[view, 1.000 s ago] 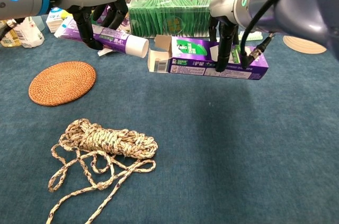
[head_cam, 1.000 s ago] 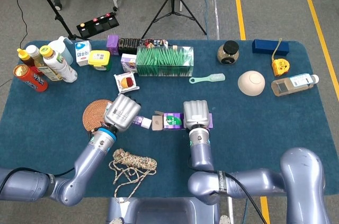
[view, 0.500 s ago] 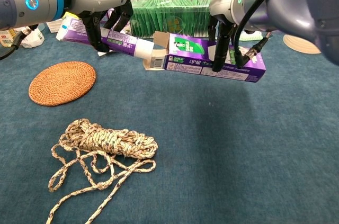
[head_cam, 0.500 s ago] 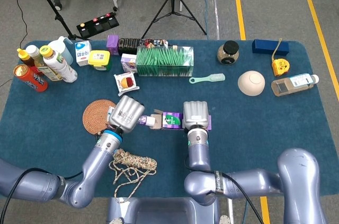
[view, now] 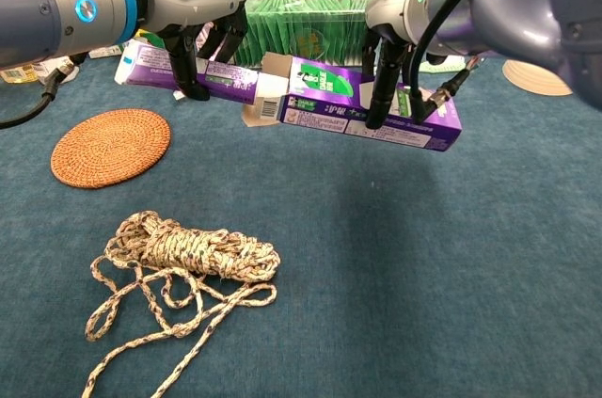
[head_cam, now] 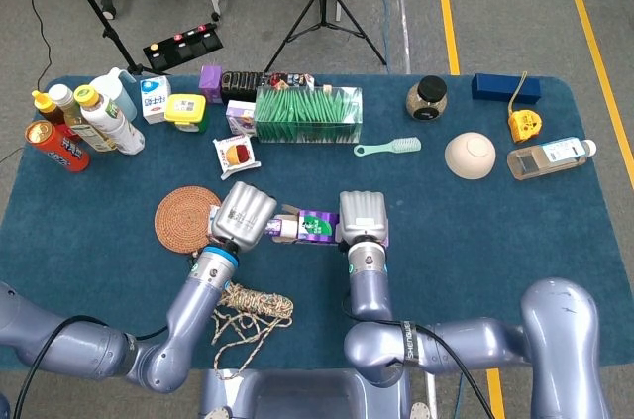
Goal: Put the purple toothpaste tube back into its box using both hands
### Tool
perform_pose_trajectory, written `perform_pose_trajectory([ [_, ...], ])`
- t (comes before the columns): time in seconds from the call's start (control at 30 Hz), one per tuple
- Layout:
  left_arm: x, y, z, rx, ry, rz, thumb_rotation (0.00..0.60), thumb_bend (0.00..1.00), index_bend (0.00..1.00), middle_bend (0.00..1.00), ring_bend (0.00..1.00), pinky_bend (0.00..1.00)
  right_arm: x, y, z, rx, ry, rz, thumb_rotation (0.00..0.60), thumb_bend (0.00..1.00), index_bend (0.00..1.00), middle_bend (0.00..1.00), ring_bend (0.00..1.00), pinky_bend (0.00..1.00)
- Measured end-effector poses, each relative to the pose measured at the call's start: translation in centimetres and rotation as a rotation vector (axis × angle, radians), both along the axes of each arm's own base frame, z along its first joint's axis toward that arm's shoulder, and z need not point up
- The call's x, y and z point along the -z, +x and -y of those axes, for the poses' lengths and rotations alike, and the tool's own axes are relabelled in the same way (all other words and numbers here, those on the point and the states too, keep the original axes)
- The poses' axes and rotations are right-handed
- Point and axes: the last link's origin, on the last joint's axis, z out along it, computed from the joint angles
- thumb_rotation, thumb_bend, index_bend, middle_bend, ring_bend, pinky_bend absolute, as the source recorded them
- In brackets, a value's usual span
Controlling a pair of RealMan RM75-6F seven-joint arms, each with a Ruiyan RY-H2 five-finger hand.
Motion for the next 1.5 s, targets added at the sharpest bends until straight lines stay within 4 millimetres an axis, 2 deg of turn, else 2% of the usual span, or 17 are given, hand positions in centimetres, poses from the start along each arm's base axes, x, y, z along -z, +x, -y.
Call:
perform_pose_trajectory([
  [0.33, 0.8, 1.2, 0.3, -0.012, 0.0, 0.02, 0.6, 0.31, 0.72, 0.57, 0.5, 0.74, 0.1, 0.0, -0.2, 0.0, 0.001, 0.041, 0.6, 0.57, 0.66, 0.81, 0.87, 0.98],
  [0.7, -0.1, 0.8, 0.0, -0.013, 0.025, 0.057, 0.6, 0.31, 0.72, 0.57, 0.5, 0.74, -0.3, -0.3, 0.1, 0.023, 0.005, 0.098, 0.6, 0.57, 0.66, 0.81, 0.87, 0.98],
  [1.27, 0.2, 0.8, 0.1, -0.016, 0.016, 0.194, 0.6, 0.31, 0.72, 0.57, 0.5, 0.74, -1.0, 0.5, -0.2, 0.028, 0.03, 0.346, 0.6, 0.61, 0.66, 0.81, 0.86, 0.98],
  [1.5, 0.3, 1.2, 0.2, 0.017, 0.023, 0.218, 0.6, 0.3, 0.71, 0.55, 0.47, 0.64, -1.2, 0.4, -0.5, 0.002, 0.037, 0.396, 0.6, 0.62, 0.66, 0.81, 0.86, 0.98],
])
